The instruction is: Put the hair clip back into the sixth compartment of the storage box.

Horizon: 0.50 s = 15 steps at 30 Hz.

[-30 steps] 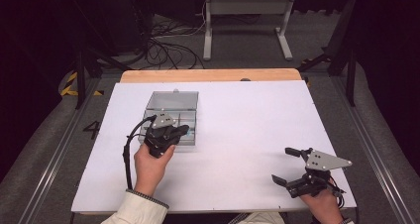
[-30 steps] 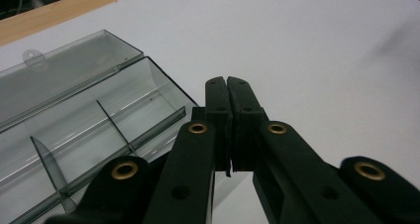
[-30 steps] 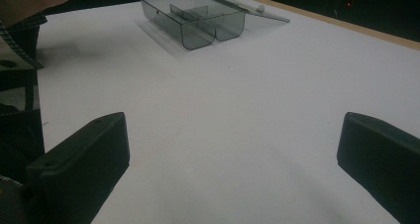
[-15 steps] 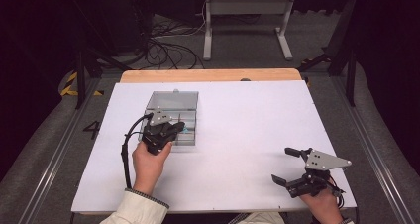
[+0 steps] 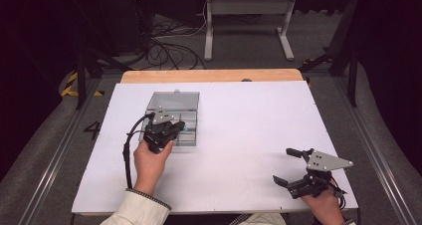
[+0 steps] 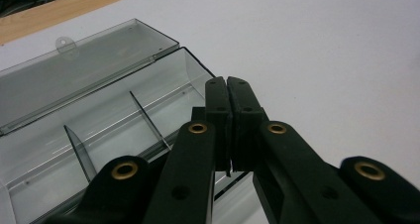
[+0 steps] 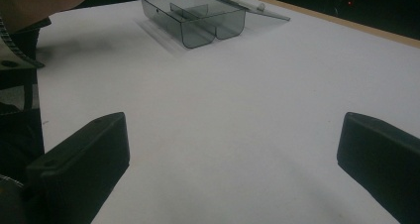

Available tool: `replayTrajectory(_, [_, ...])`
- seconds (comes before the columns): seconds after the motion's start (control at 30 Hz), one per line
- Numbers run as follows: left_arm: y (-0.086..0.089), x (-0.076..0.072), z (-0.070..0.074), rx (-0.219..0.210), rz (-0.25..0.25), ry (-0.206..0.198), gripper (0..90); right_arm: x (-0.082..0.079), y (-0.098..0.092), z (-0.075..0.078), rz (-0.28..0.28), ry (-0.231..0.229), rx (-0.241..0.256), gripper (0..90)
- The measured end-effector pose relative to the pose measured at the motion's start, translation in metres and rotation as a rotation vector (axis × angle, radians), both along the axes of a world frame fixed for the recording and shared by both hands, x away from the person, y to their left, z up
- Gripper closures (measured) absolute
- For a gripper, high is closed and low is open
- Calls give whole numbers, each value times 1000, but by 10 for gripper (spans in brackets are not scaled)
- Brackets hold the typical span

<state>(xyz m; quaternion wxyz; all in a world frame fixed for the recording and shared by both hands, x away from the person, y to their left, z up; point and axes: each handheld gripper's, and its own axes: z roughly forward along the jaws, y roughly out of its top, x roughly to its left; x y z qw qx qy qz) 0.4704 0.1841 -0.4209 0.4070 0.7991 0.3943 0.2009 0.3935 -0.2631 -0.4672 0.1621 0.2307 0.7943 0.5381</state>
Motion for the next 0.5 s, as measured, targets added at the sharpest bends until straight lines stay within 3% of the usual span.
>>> replayTrajectory(0.5, [1,8,-9,25,2,15,885,0,0,0,4,0,-3,8])
